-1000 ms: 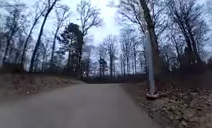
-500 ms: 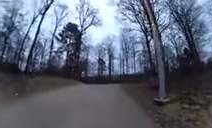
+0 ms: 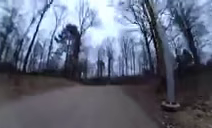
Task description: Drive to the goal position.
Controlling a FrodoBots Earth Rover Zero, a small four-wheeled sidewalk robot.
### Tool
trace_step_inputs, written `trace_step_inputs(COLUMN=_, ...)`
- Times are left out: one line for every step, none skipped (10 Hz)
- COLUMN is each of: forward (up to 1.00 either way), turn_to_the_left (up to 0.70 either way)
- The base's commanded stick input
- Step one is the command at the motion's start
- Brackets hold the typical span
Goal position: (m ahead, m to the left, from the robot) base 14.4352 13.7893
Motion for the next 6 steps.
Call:
trace_step_inputs(forward=1.00, turn_to_the_left=0.00)
trace_step_inputs(forward=1.00, turn_to_the_left=0.00)
trace_step_inputs(forward=1.00, turn_to_the_left=0.00)
trace_step_inputs(forward=1.00, turn_to_the_left=0.00)
trace_step_inputs(forward=1.00, turn_to_the_left=0.00)
trace_step_inputs(forward=1.00, turn_to_the_left=0.00)
